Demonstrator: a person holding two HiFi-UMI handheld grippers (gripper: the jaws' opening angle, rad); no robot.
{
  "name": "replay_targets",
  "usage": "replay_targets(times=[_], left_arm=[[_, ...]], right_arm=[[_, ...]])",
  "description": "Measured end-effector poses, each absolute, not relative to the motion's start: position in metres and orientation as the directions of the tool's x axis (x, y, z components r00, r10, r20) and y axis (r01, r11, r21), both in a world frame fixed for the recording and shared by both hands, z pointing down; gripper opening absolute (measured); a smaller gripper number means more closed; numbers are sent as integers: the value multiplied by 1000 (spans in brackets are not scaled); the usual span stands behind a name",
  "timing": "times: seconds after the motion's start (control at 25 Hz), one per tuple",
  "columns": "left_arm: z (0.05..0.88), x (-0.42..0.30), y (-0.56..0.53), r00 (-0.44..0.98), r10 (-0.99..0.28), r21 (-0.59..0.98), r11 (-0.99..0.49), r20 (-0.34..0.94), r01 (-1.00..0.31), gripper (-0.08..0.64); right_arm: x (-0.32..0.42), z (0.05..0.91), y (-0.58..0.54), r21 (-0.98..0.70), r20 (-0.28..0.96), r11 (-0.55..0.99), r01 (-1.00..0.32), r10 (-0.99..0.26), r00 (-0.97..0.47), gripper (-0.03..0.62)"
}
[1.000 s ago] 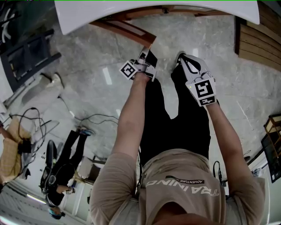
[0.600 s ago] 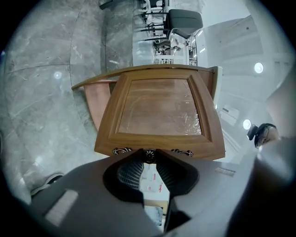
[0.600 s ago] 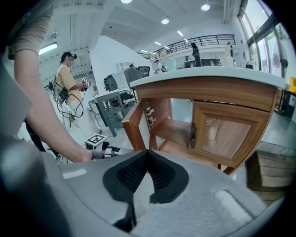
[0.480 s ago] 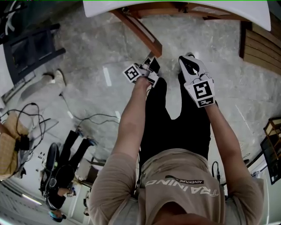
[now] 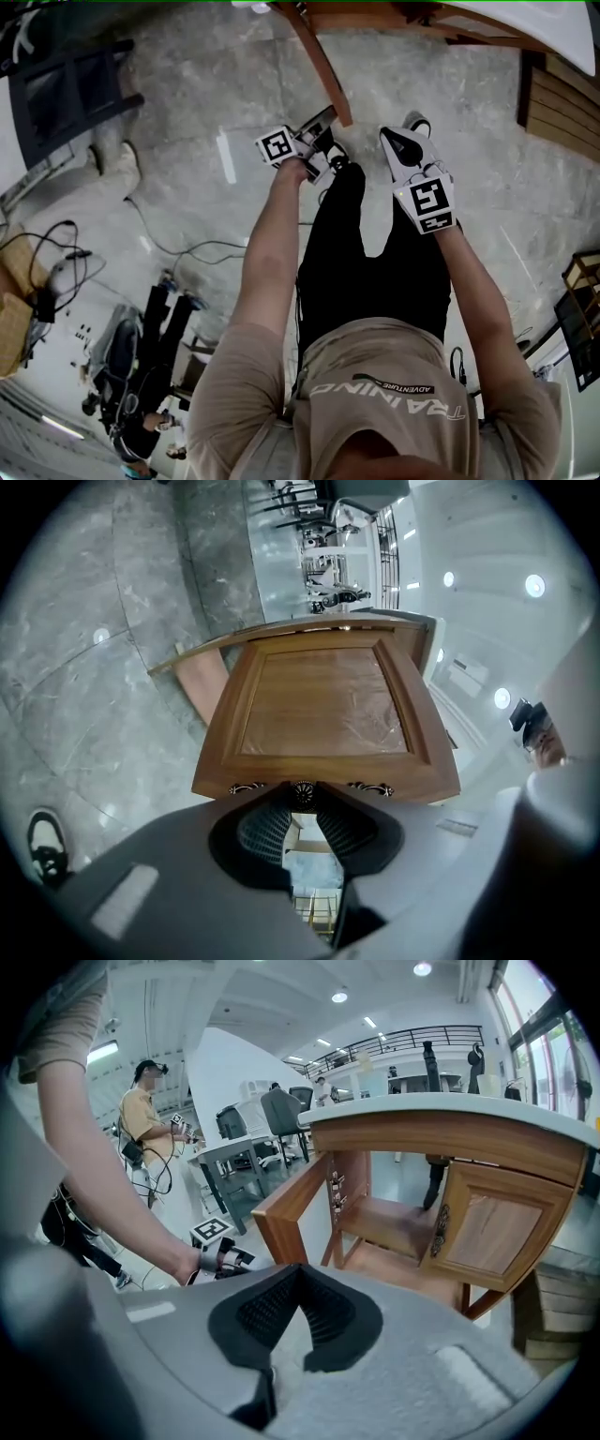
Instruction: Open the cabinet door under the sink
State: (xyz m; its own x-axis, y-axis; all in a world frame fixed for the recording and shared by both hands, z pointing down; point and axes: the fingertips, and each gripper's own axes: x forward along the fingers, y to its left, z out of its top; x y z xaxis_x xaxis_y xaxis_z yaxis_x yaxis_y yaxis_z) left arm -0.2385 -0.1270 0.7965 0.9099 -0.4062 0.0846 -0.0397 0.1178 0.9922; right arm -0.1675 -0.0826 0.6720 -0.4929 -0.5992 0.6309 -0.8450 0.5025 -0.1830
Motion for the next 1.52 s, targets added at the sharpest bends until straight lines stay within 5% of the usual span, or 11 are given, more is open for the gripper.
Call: replay_targets(times=[0.24, 0.72, 1.08, 1.32, 1.4, 1.52], left_arm=[[799, -265, -129, 872, -484, 992, 127, 72, -11, 100], [799, -302, -136, 934, -351, 994, 107, 72, -36, 103], [800, -313, -140, 918, -391, 995, 93, 74, -41, 103], [798, -327, -137, 848, -523, 993, 116, 89, -33, 107], [797, -331, -125, 832, -547, 992, 120, 93, -32, 29], [793, -332, -105, 818, -564, 991, 123, 109, -47, 12]], right_arm=[[-184, 669, -83, -173, 638, 503, -847, -597, -485, 2], [-210, 671, -81, -168, 657, 484, -859, -594, -463, 2], [-218, 664, -84, -177, 643, 493, -852, -597, -479, 2], [-215, 661, -77, -181, 635, 517, -837, -588, -500, 2], [-206, 660, -70, -185, 640, 506, -843, -589, -494, 2], [-194, 653, -60, -183, 640, 503, -844, -591, -491, 2]])
